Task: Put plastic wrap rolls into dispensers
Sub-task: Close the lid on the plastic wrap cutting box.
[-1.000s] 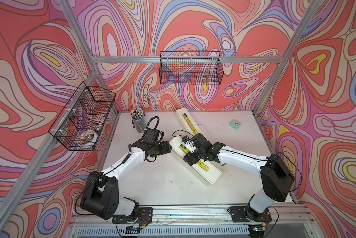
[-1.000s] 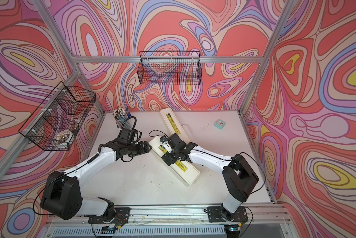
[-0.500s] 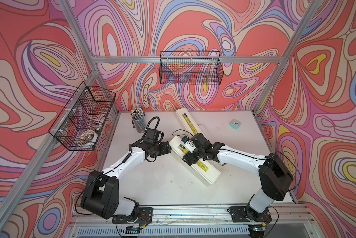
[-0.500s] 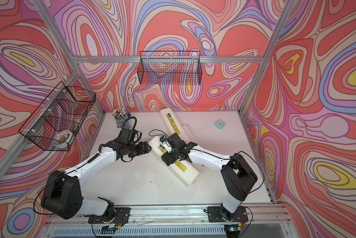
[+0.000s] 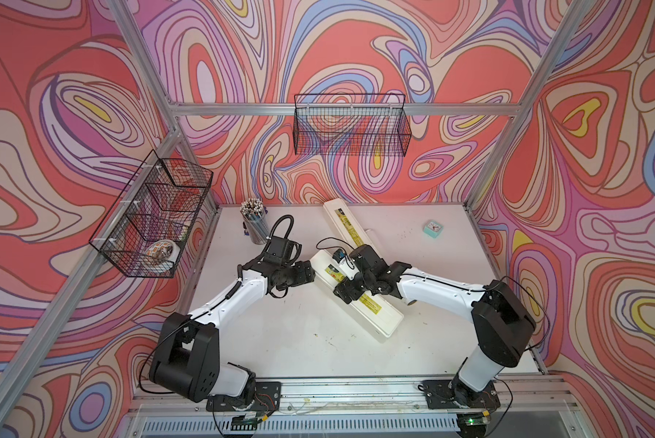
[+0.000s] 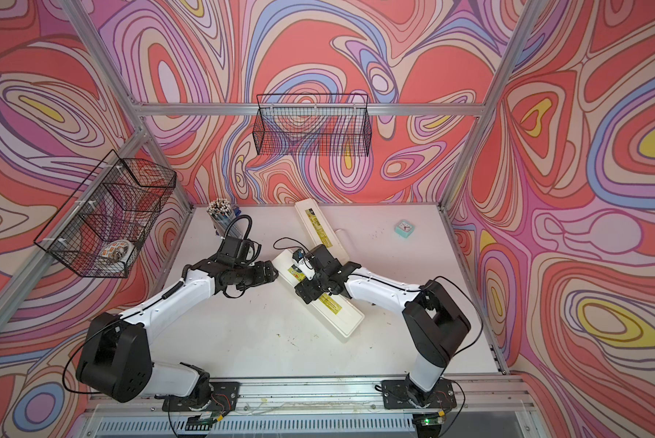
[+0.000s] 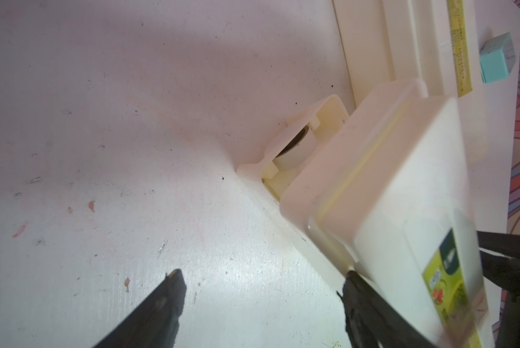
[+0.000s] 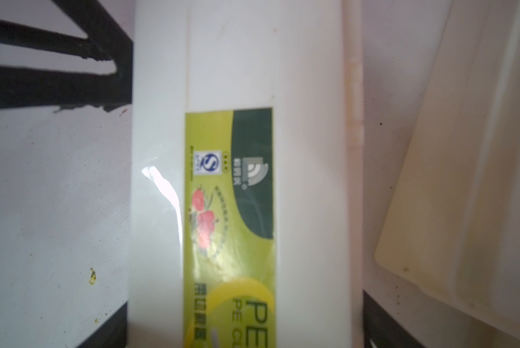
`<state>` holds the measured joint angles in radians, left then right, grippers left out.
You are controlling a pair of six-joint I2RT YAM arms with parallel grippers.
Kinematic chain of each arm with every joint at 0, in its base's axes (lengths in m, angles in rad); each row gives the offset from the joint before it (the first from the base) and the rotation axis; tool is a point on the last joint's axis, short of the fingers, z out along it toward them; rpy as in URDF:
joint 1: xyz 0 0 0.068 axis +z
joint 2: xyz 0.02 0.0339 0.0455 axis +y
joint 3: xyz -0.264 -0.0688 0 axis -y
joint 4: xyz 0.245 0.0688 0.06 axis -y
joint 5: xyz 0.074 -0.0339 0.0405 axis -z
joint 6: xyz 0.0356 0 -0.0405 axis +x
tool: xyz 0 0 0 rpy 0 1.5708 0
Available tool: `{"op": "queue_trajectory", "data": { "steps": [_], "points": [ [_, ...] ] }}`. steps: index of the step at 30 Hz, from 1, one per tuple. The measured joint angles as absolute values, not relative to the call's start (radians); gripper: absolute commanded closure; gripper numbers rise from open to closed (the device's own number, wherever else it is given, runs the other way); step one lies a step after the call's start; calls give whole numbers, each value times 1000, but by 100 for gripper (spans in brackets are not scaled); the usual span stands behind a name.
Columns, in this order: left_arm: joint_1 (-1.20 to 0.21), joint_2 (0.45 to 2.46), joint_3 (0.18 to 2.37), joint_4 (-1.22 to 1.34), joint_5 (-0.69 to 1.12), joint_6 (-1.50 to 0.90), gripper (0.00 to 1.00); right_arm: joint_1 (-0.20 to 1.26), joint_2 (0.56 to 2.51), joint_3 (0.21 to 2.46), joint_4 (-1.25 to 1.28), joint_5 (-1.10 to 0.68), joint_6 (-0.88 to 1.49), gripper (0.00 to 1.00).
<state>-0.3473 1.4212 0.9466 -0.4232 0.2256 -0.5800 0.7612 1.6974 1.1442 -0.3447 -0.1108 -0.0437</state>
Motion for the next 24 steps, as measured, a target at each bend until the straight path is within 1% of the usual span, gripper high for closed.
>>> {"op": "queue_trajectory", "data": {
  "steps": [13, 15, 16, 17, 18, 24],
  "points": [
    [-347, 1421, 946, -424, 224, -580, 15, 760, 1699, 1141, -338, -117, -33, 23],
    [-350, 1419, 940, -419, 224, -580, 13, 760, 1699, 1136, -329, -117, -32, 22],
    [-352, 1415, 933, -416, 225, -580, 9, 760, 1699, 1132, -325, -118, -32, 22],
    [-355, 1407, 922, -411, 227, -580, 4, 760, 1699, 1129, -320, -120, -33, 21],
    [-359, 1398, 909, -406, 227, -580, 3, 760, 1699, 1126, -314, -121, -33, 21],
    [-366, 1335, 862, -385, 226, -588, 2, 762, 1704, 1119, -302, -131, -39, 16]
  ]
}}
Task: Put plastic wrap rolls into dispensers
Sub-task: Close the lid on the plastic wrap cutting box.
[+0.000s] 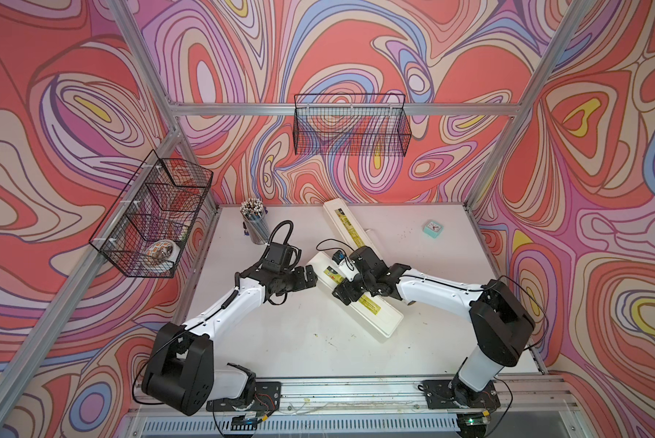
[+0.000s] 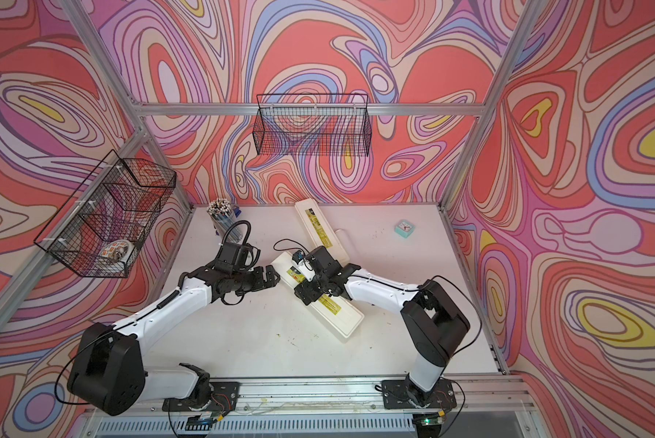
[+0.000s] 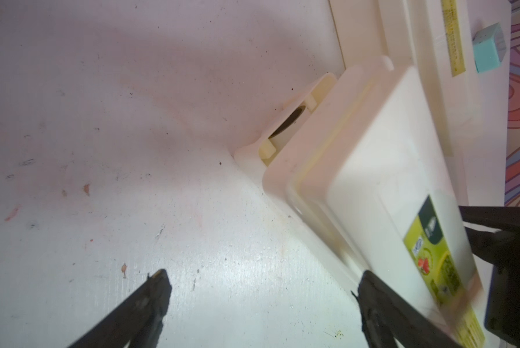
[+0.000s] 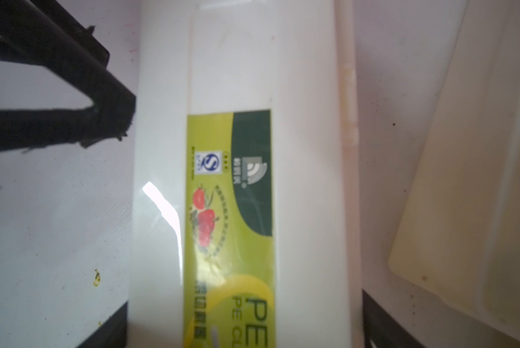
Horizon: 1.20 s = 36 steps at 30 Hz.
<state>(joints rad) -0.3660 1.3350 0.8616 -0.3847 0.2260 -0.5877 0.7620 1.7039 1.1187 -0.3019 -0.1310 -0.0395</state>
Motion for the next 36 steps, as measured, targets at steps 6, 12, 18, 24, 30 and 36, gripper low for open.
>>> {"op": "queue_trajectory", "data": {
  "steps": [6, 12, 18, 24, 30, 36],
  "points": [
    [-367, 1299, 840, -370, 216, -600, 2, 766, 1721, 1112, -285, -123, -40, 10],
    [-368, 1296, 832, -364, 208, -608, 2, 767, 1737, 1112, -281, -104, -40, 4],
    [-376, 1299, 827, -350, 208, -616, 2, 775, 1749, 1119, -280, -73, -34, 5],
    [-381, 1313, 822, -332, 208, -618, 2, 778, 1749, 1120, -276, -30, -22, 9],
    [-381, 1327, 817, -318, 208, -618, 2, 778, 1748, 1120, -269, 14, -16, 9],
    [-381, 1339, 817, -315, 208, -618, 2, 778, 1748, 1120, -268, 36, -6, 9]
  ]
}}
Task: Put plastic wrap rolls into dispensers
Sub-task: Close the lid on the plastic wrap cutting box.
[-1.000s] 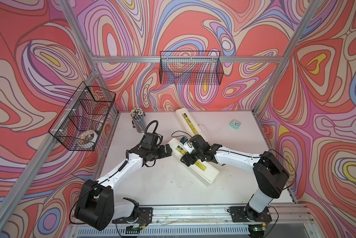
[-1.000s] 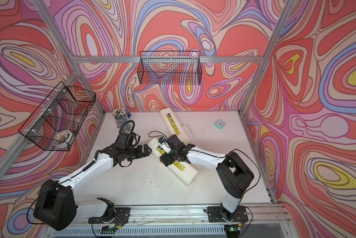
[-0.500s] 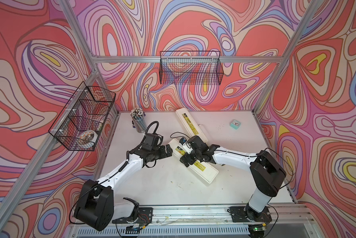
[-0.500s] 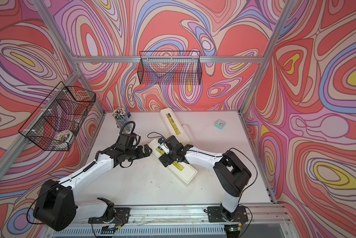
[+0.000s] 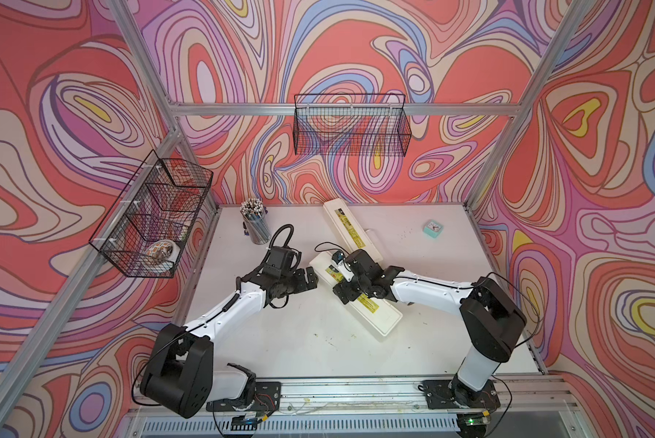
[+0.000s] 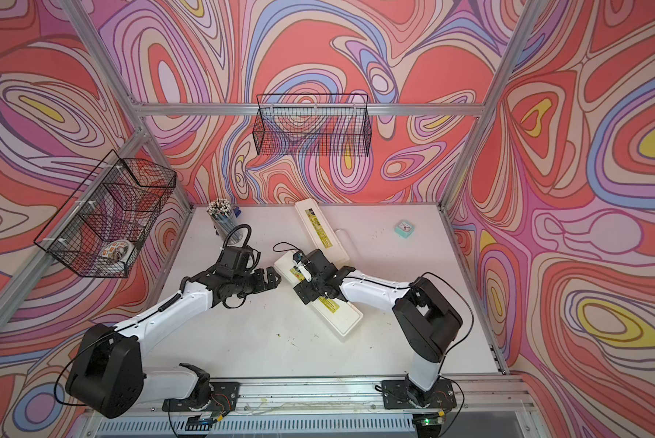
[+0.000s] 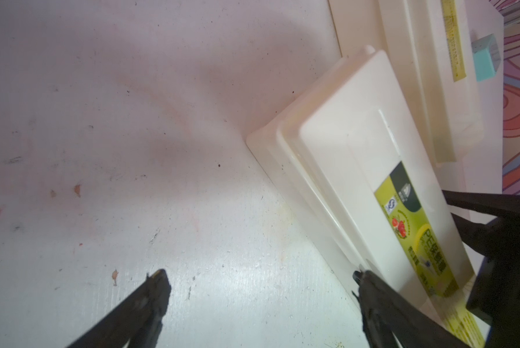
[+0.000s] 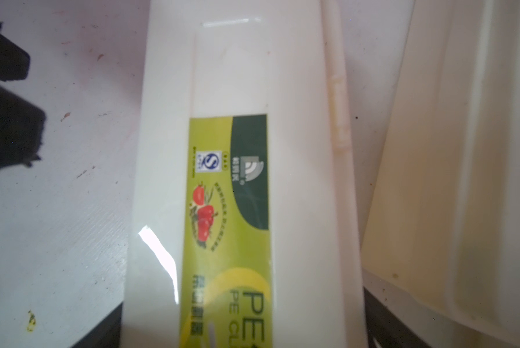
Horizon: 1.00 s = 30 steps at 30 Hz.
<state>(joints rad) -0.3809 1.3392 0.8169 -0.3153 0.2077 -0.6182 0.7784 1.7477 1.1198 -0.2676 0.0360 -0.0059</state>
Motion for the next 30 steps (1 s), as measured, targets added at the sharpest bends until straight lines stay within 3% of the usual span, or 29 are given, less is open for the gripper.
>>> {"op": "queue_trajectory", "data": {
  "steps": [30],
  "points": [
    [-386, 1345, 809, -303, 205, -622, 2, 773, 1733, 1114, -271, 66, 25, 4]
  ]
}}
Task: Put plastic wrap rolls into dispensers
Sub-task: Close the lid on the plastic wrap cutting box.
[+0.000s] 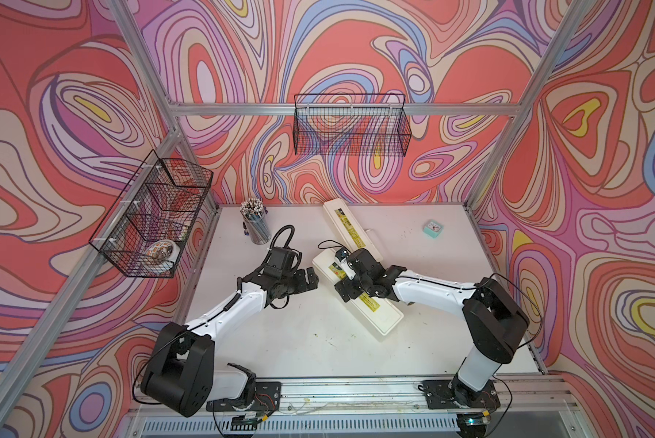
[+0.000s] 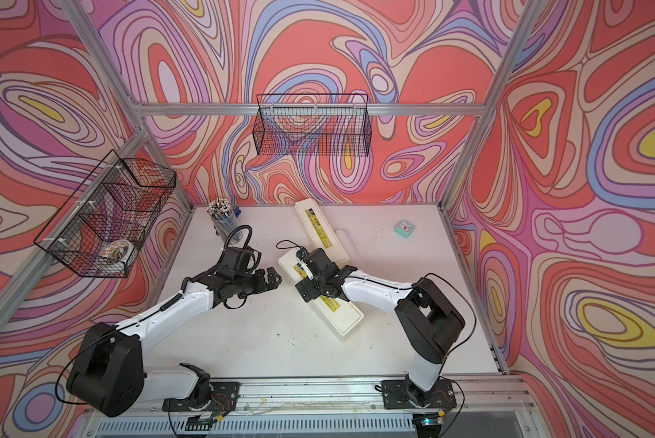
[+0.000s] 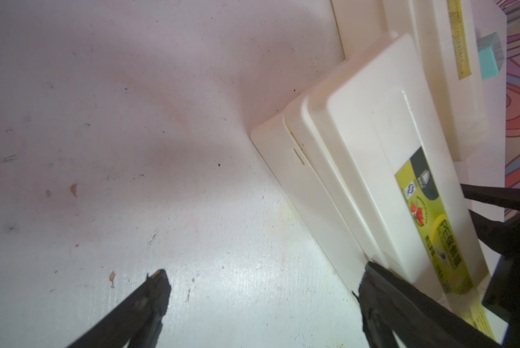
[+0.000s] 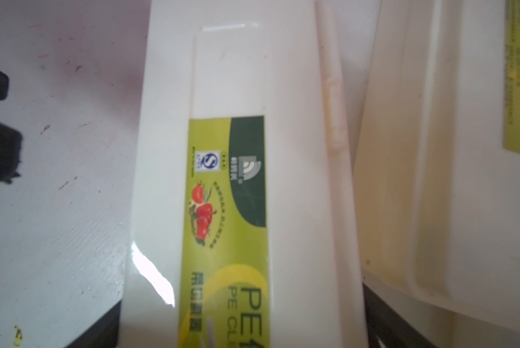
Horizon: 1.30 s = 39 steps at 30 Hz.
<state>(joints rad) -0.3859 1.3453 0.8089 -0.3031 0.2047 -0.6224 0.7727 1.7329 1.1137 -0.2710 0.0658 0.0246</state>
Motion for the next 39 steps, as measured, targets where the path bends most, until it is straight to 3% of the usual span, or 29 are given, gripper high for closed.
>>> {"op": "queue_trajectory", "data": {
  "steps": [39],
  "points": [
    [-394, 1396, 817, -228, 221, -625, 1, 772, 1727, 1198, -392, 14, 67, 2]
  ]
}}
